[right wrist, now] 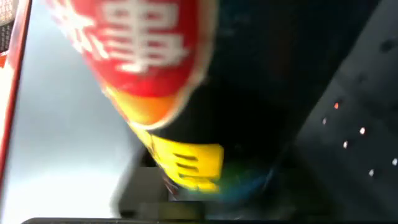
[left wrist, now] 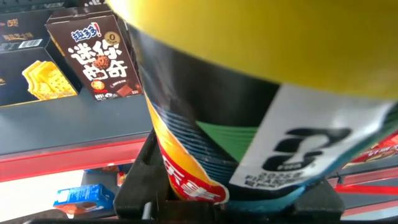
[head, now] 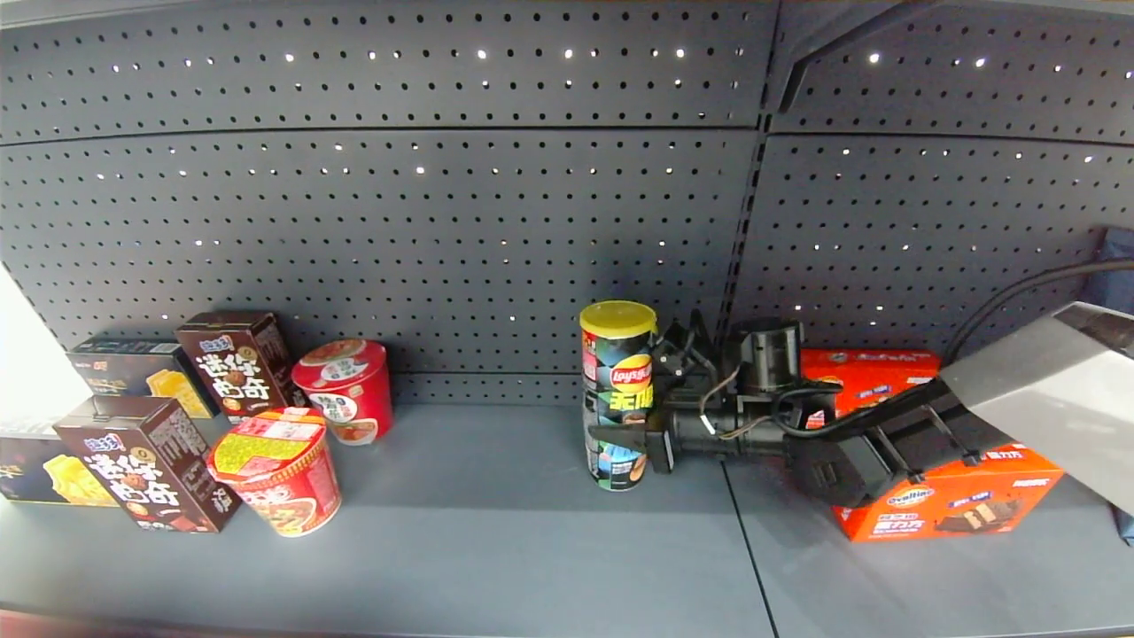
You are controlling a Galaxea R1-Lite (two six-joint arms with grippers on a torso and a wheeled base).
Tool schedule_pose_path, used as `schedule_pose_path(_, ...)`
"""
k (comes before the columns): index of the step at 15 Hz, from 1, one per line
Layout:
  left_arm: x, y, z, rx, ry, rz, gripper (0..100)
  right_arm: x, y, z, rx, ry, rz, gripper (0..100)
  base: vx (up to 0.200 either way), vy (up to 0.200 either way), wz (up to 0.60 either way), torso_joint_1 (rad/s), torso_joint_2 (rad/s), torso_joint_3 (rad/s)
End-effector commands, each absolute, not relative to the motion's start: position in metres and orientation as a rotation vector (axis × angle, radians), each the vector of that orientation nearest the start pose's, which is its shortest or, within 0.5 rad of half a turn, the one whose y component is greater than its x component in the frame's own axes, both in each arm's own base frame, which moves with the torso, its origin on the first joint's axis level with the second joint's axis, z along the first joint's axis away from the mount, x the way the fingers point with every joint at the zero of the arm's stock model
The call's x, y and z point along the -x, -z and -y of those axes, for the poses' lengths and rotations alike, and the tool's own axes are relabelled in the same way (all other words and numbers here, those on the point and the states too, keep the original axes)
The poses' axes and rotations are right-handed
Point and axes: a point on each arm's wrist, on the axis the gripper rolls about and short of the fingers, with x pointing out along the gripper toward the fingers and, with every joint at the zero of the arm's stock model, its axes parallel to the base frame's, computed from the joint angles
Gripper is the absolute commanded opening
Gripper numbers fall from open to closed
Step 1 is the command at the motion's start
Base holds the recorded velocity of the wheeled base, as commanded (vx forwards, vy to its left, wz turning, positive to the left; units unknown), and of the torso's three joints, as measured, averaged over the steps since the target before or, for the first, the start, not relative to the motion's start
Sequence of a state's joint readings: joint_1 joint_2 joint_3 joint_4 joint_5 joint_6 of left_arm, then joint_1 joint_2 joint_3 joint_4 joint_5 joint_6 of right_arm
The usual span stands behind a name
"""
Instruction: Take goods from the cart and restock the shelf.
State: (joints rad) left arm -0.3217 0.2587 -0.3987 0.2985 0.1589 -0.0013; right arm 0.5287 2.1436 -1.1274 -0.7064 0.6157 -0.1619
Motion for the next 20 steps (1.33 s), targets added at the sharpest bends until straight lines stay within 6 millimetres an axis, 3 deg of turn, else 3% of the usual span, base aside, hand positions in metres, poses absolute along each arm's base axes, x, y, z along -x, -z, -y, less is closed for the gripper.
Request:
schedule_pose_path(1, 0.025, -0.159, -0.012, -0.034, 0.161, -0.146, 0, -0.305, -0.143, -0.218, 0.143, -1.134, -0.207, 0, 0.0, 0.0, 0.0, 0.0, 0.0, 0.0)
schedule_pose_path(5, 0.031, -0.159, -0.014, -0.026, 0.161, -0.112, 0, -0.246, -0.18, -0.214, 0.052, -1.073, -0.178, 0, 0.0, 0.0, 0.0, 0.0, 0.0, 0.0)
schedule_pose_path(8, 0.034, -0.158, -0.015, -0.024, 0.153, -0.097, 0, -0.218, -0.168, -0.201, 0.074, -0.997, -0.186, 0, 0.0, 0.0, 0.0, 0.0, 0.0, 0.0)
schedule_pose_path(10, 0.034, -0.158, -0.015, -0.029, 0.152, -0.094, 0, -0.207, -0.155, -0.198, 0.074, -0.937, -0.161, 0, 0.0, 0.0, 0.0, 0.0, 0.0, 0.0)
schedule_pose_path(14, 0.034, -0.162, -0.015, -0.029, 0.149, -0.086, 0, -0.191, -0.147, -0.204, 0.037, -0.921, -0.131, 0, 0.0, 0.0, 0.0, 0.0, 0.0, 0.0)
schedule_pose_path(20, 0.036, -0.162, -0.015, -0.026, 0.118, -0.076, 0, -0.196, -0.122, -0.216, 0.053, -0.871, -0.166, 0, 0.0, 0.0, 0.0, 0.0, 0.0, 0.0)
